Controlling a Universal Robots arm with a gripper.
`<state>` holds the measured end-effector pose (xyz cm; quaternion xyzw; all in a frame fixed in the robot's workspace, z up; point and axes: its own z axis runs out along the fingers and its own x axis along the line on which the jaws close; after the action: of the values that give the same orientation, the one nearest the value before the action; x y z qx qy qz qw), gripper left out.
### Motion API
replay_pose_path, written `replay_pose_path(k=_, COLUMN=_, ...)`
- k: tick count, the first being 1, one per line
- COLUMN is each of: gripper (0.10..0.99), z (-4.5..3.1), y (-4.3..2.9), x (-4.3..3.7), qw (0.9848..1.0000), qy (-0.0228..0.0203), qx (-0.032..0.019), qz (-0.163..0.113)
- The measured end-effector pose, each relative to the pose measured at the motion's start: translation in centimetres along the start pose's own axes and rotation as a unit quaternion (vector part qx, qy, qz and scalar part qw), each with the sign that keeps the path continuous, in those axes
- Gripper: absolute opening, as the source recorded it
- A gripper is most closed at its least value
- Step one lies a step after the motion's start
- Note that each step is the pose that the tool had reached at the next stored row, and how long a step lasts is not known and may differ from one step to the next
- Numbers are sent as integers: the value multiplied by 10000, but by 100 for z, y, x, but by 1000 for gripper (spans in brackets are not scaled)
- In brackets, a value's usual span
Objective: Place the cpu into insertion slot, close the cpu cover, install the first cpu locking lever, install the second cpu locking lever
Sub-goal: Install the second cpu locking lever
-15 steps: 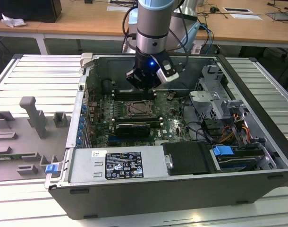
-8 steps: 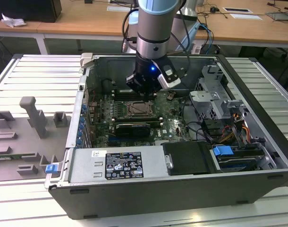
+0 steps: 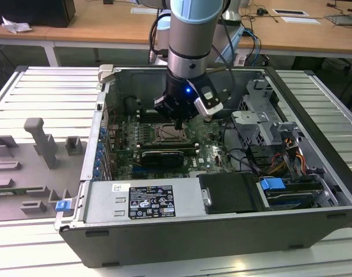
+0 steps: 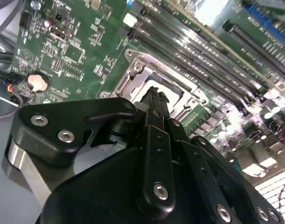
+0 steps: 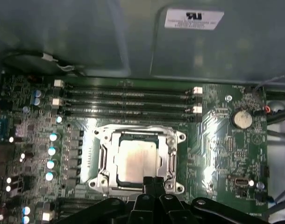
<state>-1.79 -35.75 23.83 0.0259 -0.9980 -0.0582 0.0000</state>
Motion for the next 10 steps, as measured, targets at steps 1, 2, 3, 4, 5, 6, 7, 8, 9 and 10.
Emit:
replay_pose_path(k=1, gripper=106, z=-1, y=-15, x=1, qw=10000, qy=0, qx=-1, qz=0)
replay_pose_path(k=2, gripper=106, z=-2, y=-39, x=4, qw=10000, qy=0, qx=0, qz=0)
replay_pose_path(k=3, gripper=106, z=-3, y=-59, x=10, qw=10000, qy=0, qx=-1, qz=0)
replay_pose_path(k=4, gripper=106, z=-3, y=-79, x=31, qw=10000, qy=-1, qx=-28, qz=1)
replay_pose_path(k=5, gripper=106, z=-4, y=-96, x=44, qw=10000, qy=-4, qx=-79, qz=-1)
replay_pose_path(k=6, gripper=106, z=-4, y=-113, x=52, qw=9999, qy=-7, qx=-134, qz=-1)
replay_pose_path(k=7, gripper=106, z=-6, y=-150, x=64, qw=9999, qy=-8, qx=-159, qz=0)
replay_pose_path(k=8, gripper=106, z=-5, y=-197, x=88, qw=9999, qy=-9, qx=-161, qz=0)
replay_pose_path(k=9, gripper=106, z=-3, y=-199, x=111, qw=9999, qy=-9, qx=-161, qz=0)
replay_pose_path(k=10, gripper=106, z=-1, y=-201, x=148, qw=9999, qy=-8, qx=-161, qz=-1)
